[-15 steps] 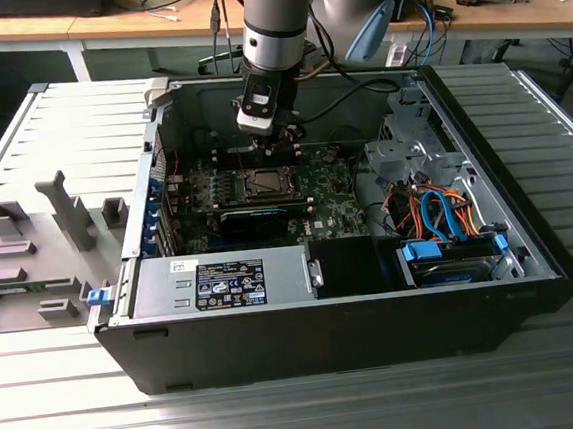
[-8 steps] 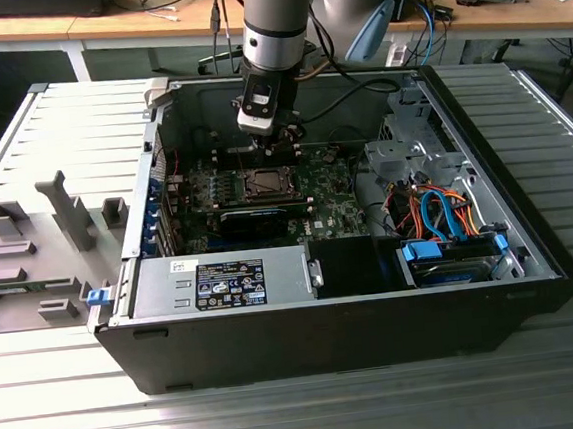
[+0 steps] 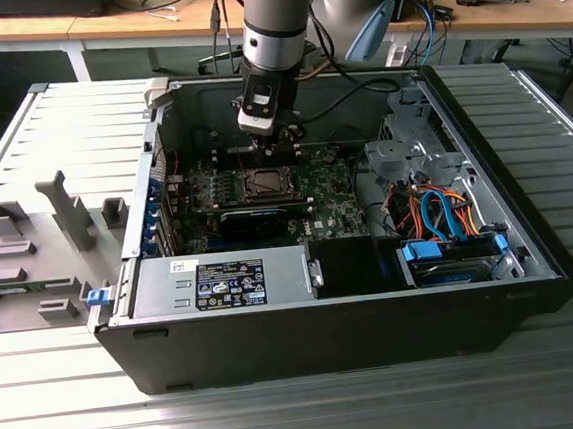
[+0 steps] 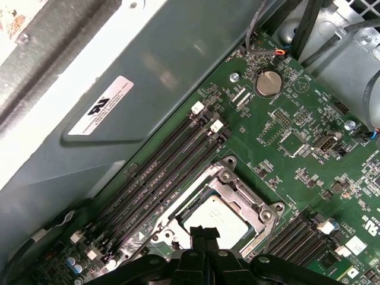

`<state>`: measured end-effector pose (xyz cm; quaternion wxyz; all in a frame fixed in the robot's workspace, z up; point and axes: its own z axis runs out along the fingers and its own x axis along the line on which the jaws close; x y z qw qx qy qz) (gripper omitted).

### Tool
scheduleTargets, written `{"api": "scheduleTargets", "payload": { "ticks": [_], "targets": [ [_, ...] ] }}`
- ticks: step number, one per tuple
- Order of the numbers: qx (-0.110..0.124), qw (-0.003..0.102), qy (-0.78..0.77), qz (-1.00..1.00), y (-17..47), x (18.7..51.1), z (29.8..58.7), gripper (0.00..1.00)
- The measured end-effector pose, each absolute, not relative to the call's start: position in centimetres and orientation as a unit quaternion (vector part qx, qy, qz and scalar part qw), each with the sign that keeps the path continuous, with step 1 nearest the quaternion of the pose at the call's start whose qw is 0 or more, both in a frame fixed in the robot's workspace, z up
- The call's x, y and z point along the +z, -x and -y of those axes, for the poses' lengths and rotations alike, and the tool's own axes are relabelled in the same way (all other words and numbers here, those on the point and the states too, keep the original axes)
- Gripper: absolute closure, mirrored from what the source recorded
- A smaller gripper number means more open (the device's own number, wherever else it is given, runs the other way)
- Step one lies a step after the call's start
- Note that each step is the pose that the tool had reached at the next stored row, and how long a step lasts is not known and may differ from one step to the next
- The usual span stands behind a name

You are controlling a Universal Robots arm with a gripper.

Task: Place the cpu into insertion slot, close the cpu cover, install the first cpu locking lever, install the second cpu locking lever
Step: 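Install the first cpu locking lever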

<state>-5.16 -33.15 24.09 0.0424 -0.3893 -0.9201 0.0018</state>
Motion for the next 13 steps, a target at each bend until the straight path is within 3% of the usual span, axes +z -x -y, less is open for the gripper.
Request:
{"api": "scheduleTargets", "payload": {
  "ticks": [13],
  "targets": [
    [0.002,0.042,0.385,0.922,5.16,24.09,33.15,0.89]
  ]
}}
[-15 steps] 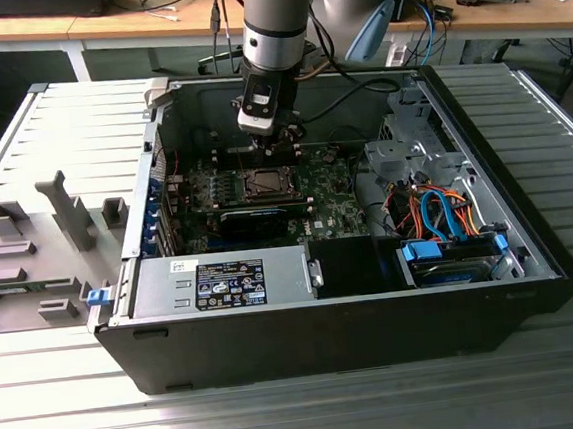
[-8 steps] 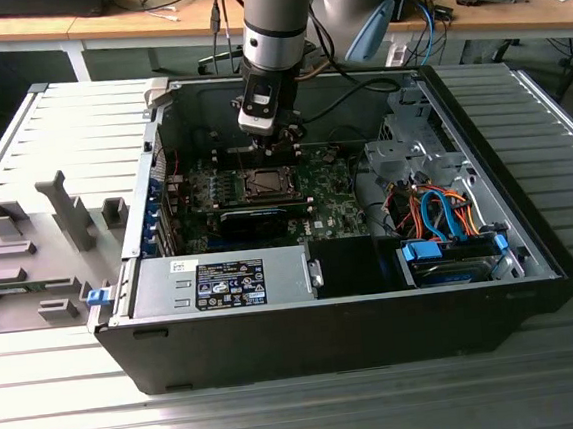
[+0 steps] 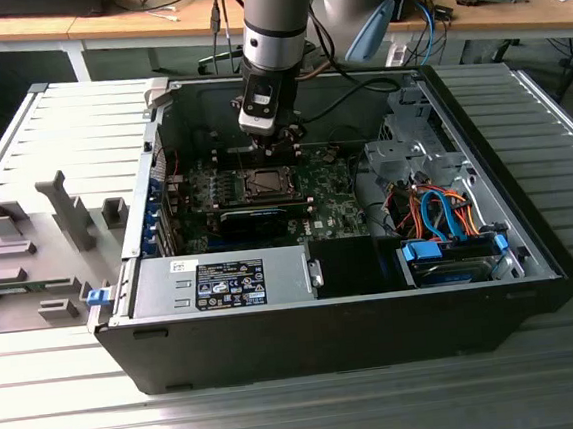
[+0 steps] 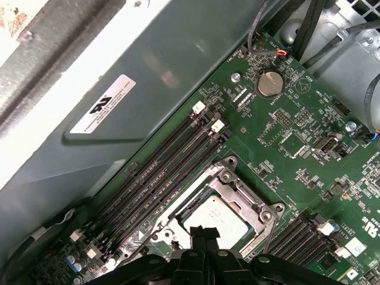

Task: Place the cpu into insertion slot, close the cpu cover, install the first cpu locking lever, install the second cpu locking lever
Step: 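Install the first cpu locking lever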

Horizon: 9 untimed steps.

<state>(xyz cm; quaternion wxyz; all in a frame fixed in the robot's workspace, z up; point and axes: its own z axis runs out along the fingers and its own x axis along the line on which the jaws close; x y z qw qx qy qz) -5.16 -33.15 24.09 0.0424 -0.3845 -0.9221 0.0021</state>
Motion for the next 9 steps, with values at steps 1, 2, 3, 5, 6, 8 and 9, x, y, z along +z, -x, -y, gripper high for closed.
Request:
{"api": "scheduleTargets", "payload": {
  "ticks": [1,2,3,5,6,8,9],
  "targets": [
    [0.002,0.042,0.384,0.922,5.16,24.09,33.15,0.89],
    [0.002,0.042,0.384,0.922,5.16,24.09,33.15,0.89],
    [0.002,0.042,0.383,0.923,5.16,24.09,33.15,0.89],
    [0.002,0.042,0.383,0.923,5.16,24.09,33.15,0.89],
    [0.002,0.042,0.383,0.923,5.16,24.09,33.15,0.89],
    [0.002,0.042,0.382,0.923,5.15,24.09,33.15,0.89],
    [0.002,0.042,0.381,0.923,5.16,24.09,33.15,0.89]
  ]
}}
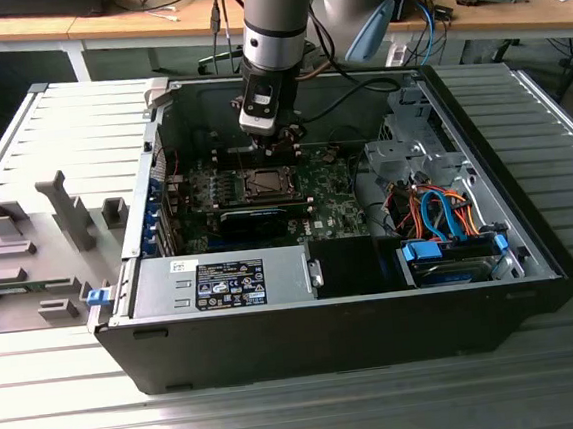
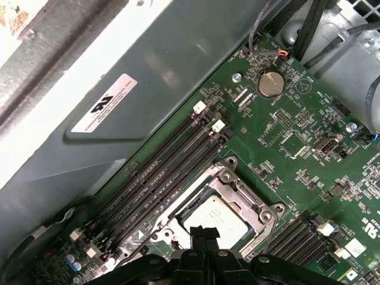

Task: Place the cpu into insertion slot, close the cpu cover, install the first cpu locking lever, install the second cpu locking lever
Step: 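Install the first cpu locking lever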

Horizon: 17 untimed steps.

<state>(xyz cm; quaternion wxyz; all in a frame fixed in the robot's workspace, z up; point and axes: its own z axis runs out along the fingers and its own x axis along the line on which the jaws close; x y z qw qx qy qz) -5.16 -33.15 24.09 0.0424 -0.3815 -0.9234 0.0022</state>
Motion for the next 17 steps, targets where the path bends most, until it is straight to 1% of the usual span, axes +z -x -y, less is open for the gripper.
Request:
{"api": "scheduleTargets", "payload": {
  "ticks": [17],
  "targets": [
    [0.003,0.042,0.374,0.927,5.16,24.09,33.15,0.89]
  ]
}}
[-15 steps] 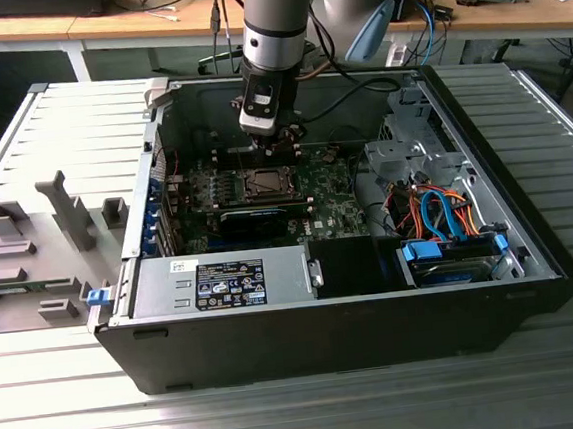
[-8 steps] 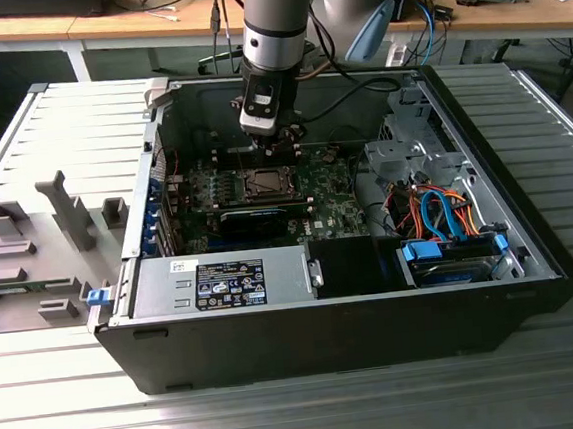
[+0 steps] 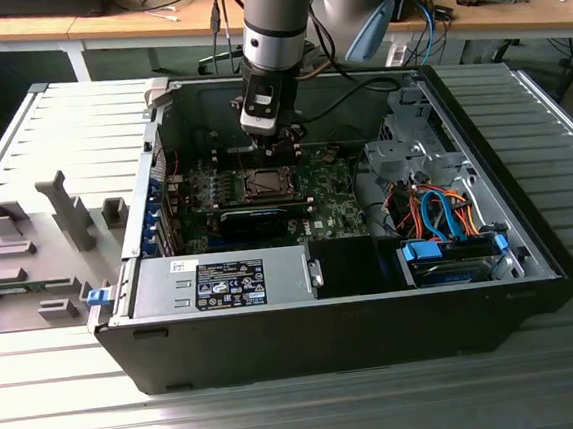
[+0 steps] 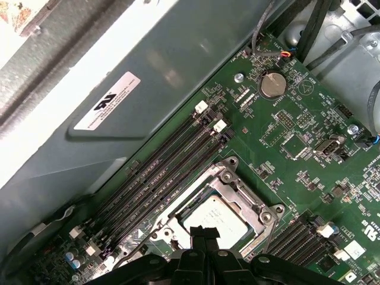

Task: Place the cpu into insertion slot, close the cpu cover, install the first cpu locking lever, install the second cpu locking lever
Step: 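Install the first cpu locking lever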

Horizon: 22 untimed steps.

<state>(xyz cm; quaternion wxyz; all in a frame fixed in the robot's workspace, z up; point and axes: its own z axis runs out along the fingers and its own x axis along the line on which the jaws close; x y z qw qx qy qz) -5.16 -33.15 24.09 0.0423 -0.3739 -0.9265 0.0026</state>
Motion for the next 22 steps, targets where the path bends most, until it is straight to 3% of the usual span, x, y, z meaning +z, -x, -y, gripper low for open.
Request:
{"api": "scheduleTargets", "payload": {
  "ticks": [22],
  "targets": [
    [0.003,0.042,0.367,0.929,5.16,24.09,33.15,0.89]
  ]
}}
